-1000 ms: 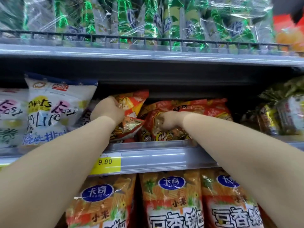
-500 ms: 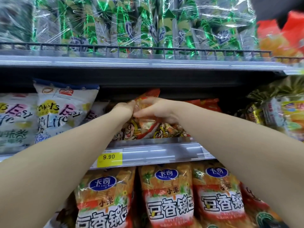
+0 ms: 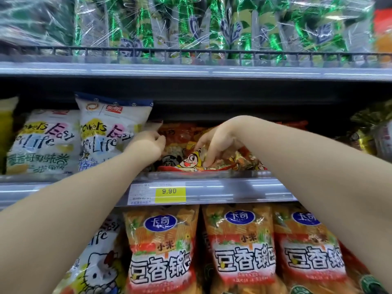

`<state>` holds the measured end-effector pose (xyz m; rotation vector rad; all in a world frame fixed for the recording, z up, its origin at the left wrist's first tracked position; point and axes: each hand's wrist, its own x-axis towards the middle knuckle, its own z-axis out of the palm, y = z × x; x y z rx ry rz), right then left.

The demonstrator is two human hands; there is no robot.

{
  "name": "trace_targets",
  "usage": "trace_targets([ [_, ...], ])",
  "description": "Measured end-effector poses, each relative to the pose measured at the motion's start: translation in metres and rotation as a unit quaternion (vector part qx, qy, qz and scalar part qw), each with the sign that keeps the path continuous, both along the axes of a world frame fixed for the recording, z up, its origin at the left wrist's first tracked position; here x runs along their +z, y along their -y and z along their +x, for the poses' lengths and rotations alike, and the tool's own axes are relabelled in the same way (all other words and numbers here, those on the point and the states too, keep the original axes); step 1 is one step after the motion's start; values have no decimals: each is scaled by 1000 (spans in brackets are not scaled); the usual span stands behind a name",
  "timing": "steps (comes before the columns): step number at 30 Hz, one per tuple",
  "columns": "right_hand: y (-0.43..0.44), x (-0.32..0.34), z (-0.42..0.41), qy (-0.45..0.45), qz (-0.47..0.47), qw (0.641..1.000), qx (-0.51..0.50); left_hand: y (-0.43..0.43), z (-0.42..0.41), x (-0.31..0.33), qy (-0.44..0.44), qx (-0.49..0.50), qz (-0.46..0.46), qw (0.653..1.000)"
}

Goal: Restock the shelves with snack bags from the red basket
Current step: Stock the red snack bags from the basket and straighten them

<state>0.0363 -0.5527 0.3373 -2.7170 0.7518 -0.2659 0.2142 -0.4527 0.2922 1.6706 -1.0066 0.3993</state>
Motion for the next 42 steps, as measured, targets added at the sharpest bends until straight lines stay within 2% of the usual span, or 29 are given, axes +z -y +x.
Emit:
trace_targets([
  [4, -3, -5, 5, 51, -84, 995, 19, -14, -3, 1, 41, -15, 6, 999],
  [8, -3, -8, 13, 108, -221, 969, 21, -31, -8, -2, 122, 39, 67, 989],
  [10, 1, -8, 30, 148, -232, 961, 25, -37, -8, -6, 156, 79, 101, 979],
  [12, 6, -11, 55, 140, -285, 948, 23, -38, -8, -9, 196, 124, 123, 965],
  [15, 22, -15, 94, 94, -374, 923, 7, -35, -4, -15, 245, 161, 110, 950],
  [18, 37, -10, 110, -12, -311, 950, -1, -32, -2, -15, 265, 168, 100, 944],
  [21, 47, -9, 102, -96, -257, 962, -7, -32, -3, -15, 270, 167, 104, 943],
  [23, 47, -6, 92, -71, -227, 971, 7, -33, -5, -14, 274, 166, 115, 940],
  [25, 47, 2, 75, -10, -185, 982, 26, -34, -7, -13, 277, 162, 131, 938],
  [27, 50, 11, 56, 12, -230, 973, -2, -37, -8, -12, 278, 161, 137, 937],
  [29, 59, 12, 36, -39, -299, 951, -72, -37, -10, -12, 291, 162, 135, 933],
  [32, 70, 3, 20, -87, -322, 934, -128, -33, -16, -10, 321, 158, 165, 919],
  [34, 70, 2, 18, -83, -353, 918, -161, -25, -21, -1, 326, 162, 231, 902],
  [37, 69, 1, 16, -125, -372, 892, -224, -4, -28, 12, 359, 171, 345, 850],
  [39, 73, -4, 13, -144, -362, 896, -213, 14, -33, 14, 408, 172, 406, 800],
  [42, 86, -13, 16, -75, -369, 913, -158, 37, -39, 16, 449, 163, 475, 739],
])
